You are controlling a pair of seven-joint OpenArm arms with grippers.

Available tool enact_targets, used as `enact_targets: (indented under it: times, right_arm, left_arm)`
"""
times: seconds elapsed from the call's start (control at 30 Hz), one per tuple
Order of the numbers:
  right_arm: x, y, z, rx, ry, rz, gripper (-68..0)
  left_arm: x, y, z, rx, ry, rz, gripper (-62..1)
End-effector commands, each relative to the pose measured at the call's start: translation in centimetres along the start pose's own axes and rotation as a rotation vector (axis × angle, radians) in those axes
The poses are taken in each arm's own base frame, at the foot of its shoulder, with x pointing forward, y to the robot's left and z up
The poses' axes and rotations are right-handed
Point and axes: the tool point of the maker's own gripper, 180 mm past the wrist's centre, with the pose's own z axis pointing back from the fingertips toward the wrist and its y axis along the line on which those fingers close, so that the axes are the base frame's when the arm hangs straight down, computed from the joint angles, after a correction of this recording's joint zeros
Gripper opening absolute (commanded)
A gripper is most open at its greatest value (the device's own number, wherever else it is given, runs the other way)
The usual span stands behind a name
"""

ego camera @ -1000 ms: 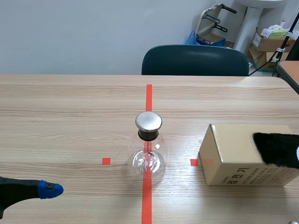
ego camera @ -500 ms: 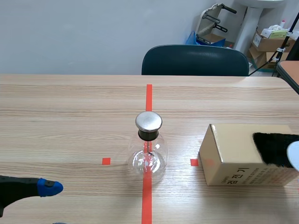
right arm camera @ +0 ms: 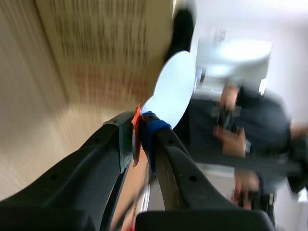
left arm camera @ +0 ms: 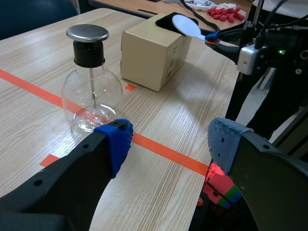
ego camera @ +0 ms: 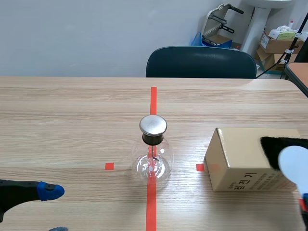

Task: Do the electroscope experiment

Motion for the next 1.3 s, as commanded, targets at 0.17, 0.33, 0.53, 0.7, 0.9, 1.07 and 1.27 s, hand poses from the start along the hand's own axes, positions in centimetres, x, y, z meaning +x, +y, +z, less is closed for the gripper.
enact_targets:
  times: [0.17,0.33,0.53,0.7,0.9,1.07,1.27]
  right_arm:
    - [1.5,-0.7,0.2,-0.035,-0.115,0.044,-65.8]
    - [3.9,-0.6,0.7,-0.032,-0.251,0.046,-65.8]
    - [-1.4,-0.9,0.1,-0.043,0.045,0.036,-65.8]
    - [0.2,-0.8,0.1,-0.040,-0.049,0.042,-65.8]
    - [4.4,-0.6,0.8,-0.035,-0.284,0.046,-65.8]
    - [0.7,-0.8,0.2,-0.040,-0.079,0.041,-65.8]
    - [-1.0,-1.2,0.0,-0.048,0.007,0.046,-65.8]
  left_arm:
    - [0.9,-0.1,-0.3,-0.001,-0.041,0.003,-24.5]
    - [0.9,-0.1,-0.3,0.000,-0.040,0.001,-24.5]
    - [0.9,-0.1,-0.3,0.000,-0.041,0.001,-24.5]
    - [0.9,-0.1,-0.3,0.000,-0.041,0.001,-24.5]
    - [0.9,-0.1,-0.3,0.000,-0.041,0.001,-24.5]
    - [0.9,-0.1,-0.3,0.000,-0.040,0.001,-24.5]
    - [0.9,-0.1,-0.3,0.001,-0.040,0.001,-24.5]
